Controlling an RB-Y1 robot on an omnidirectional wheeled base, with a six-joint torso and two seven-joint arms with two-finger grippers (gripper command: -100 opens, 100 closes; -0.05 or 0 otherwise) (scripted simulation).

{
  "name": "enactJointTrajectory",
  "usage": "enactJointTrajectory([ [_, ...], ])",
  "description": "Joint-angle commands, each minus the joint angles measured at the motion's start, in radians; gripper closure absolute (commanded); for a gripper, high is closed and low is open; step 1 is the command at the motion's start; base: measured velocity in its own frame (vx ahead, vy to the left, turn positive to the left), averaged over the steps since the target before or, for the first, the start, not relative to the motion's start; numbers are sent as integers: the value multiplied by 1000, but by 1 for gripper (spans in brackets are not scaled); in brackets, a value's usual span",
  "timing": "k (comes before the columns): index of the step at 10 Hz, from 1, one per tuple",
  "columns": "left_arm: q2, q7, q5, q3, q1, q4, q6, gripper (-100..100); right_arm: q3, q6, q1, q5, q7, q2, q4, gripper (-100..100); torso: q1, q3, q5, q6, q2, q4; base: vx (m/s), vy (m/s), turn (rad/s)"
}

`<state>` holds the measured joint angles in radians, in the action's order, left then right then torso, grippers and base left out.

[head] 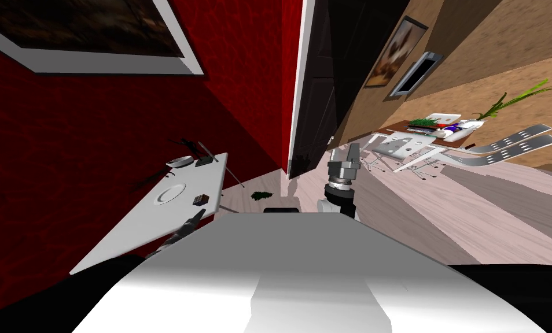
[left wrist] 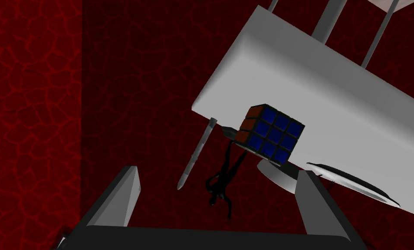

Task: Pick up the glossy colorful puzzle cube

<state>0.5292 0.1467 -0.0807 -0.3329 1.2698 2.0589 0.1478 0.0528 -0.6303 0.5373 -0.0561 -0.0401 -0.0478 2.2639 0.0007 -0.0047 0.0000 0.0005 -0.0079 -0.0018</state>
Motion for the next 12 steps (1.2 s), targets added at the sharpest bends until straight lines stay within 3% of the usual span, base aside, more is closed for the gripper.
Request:
enactJointTrajectory([
  [1,17,15,-1,4,45,4,-12,-100,0,0,0,0,0,0,0,0,0,0,0,0,0,0,107,21,17],
  [8,118,81,-6,31,190,11,-77,-100,0,0,0,0,0,0,0,0,4,0,1,0,0,0,110,54,0],
  [9,142,98,-8,37,219,15,-92,-100,0,0,0,0,0,0,0,0,4,0,1,0,0,0,156,104,-32],
  [12,172,126,-11,38,248,24,-111,-100,0,0,0,0,0,0,0,0,10,-2,3,1,-3,-1,179,155,-60],
])
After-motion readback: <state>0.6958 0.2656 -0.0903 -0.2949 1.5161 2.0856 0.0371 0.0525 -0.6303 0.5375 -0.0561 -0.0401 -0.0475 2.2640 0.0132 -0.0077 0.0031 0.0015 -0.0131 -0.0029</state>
